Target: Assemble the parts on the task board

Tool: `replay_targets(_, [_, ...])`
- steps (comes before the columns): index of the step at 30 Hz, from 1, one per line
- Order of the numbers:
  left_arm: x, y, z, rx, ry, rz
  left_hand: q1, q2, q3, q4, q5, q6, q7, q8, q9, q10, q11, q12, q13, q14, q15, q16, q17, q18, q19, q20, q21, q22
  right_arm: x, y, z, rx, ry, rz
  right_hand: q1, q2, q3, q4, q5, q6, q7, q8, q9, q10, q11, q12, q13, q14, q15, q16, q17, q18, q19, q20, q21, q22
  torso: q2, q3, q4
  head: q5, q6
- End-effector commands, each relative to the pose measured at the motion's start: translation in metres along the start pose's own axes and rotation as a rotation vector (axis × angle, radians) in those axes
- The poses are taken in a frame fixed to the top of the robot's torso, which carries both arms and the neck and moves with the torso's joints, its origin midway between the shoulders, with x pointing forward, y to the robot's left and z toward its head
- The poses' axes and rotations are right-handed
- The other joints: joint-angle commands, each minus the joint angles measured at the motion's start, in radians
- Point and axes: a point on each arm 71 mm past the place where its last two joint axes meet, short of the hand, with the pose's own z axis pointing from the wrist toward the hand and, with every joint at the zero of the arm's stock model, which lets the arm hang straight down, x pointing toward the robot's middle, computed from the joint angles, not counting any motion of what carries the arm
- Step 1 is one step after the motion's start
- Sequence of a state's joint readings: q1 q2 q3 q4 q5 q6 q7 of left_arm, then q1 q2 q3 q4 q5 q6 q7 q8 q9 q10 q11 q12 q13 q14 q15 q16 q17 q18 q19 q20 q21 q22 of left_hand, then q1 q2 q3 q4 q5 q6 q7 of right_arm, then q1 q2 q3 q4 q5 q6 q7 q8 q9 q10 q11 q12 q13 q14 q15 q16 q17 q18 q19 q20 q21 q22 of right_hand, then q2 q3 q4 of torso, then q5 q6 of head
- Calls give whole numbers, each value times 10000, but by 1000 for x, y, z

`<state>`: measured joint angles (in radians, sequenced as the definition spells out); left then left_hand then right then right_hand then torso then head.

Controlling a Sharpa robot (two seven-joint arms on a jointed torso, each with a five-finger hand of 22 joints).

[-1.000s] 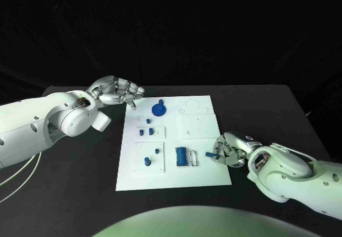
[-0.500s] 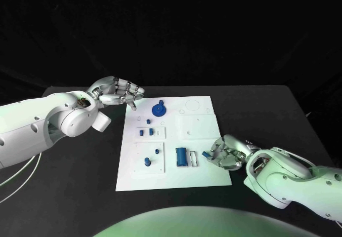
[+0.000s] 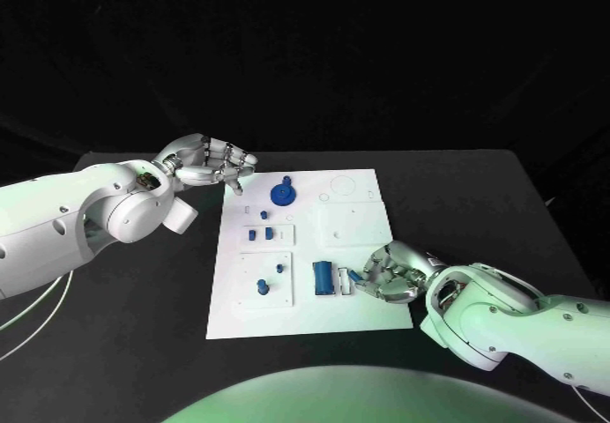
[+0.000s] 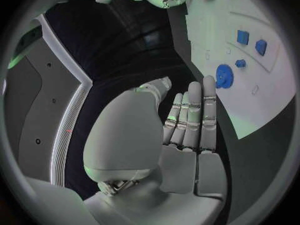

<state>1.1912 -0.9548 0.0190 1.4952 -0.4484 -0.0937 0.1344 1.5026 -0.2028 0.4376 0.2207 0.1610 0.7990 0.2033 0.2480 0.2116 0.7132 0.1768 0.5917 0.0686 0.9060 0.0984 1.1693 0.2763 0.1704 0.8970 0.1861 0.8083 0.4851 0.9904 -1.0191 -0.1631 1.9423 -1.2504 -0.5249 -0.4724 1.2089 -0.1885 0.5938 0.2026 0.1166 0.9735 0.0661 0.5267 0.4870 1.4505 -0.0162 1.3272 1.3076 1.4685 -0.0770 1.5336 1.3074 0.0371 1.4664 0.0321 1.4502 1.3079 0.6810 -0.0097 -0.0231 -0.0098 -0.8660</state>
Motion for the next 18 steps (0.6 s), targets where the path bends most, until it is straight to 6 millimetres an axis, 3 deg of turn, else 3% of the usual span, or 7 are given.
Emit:
replay_targets(1, [1,-1,0,87,107,-46,-91,26,60,-5,31,-59,349,26,-14,-34,-7,37,-3,-76,9,-5,4,133,17,41,-29,-6,2,2,1,4,-7,272,-199,-6,-6,79,-4,22,-66,24,58,87,11,67,911,859,-11,13,1847,-148,749,-31,35,2334,4,7,0,13,7])
replay_targets(18, [2,-1,0,45,146,-51,-91,26,60,-5,31,-59,349,26,-14,-34,-7,37,-3,-76,9,-5,4,133,17,41,-29,-6,9,9,5,-46,304,212,-631,-83,-212,207,-20,24,-47,34,95,84,29,55,909,857,3,9,1837,-142,740,-21,-1,2325,-1,7,-9,44,-9])
